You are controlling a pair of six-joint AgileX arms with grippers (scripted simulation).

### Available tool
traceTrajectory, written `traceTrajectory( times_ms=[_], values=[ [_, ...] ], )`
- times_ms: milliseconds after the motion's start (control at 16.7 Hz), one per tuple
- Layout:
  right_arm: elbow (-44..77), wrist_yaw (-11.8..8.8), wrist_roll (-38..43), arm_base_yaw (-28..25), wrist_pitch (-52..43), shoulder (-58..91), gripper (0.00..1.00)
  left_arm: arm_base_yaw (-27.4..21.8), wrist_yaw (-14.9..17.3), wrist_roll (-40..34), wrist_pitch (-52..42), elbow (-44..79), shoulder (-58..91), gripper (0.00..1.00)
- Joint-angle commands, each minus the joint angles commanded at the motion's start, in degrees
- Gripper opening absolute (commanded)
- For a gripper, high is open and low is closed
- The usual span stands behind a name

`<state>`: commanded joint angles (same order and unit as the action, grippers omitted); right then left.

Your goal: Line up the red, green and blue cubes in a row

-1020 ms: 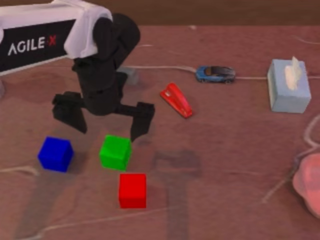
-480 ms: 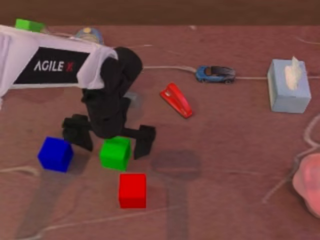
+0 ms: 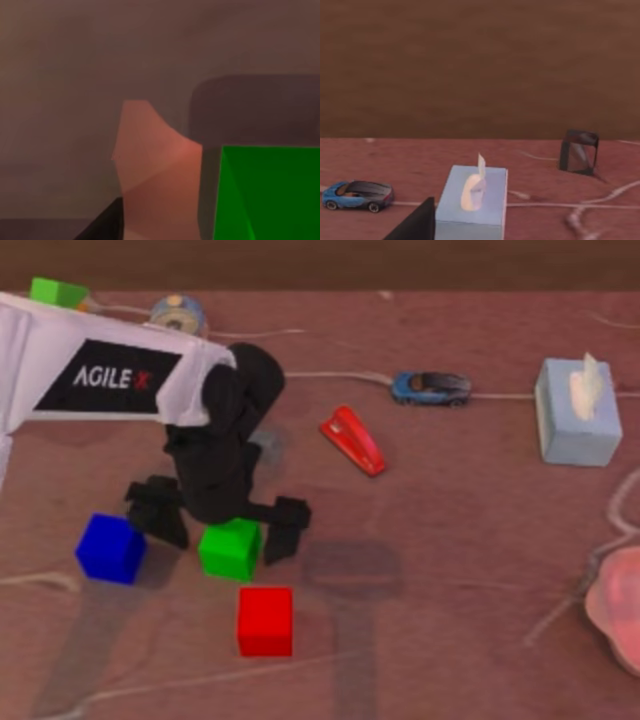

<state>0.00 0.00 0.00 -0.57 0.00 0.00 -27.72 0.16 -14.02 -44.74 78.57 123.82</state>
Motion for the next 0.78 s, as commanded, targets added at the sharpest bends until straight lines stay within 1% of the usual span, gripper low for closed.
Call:
traceTrajectory(
  times_ms=[600,660,780],
  values=[
    [0.0,0.0,0.0,0.0,0.0,0.0,1.0,0.0,0.0,0.0,0.0,0.0,0.0,0.02],
    [0.0,0.0,0.0,0.0,0.0,0.0,1.0,0.0,0.0,0.0,0.0,0.0,0.0,0.0],
    [0.0,0.0,0.0,0.0,0.0,0.0,1.0,0.0,0.0,0.0,0.0,0.0,0.0,0.0]
  ],
)
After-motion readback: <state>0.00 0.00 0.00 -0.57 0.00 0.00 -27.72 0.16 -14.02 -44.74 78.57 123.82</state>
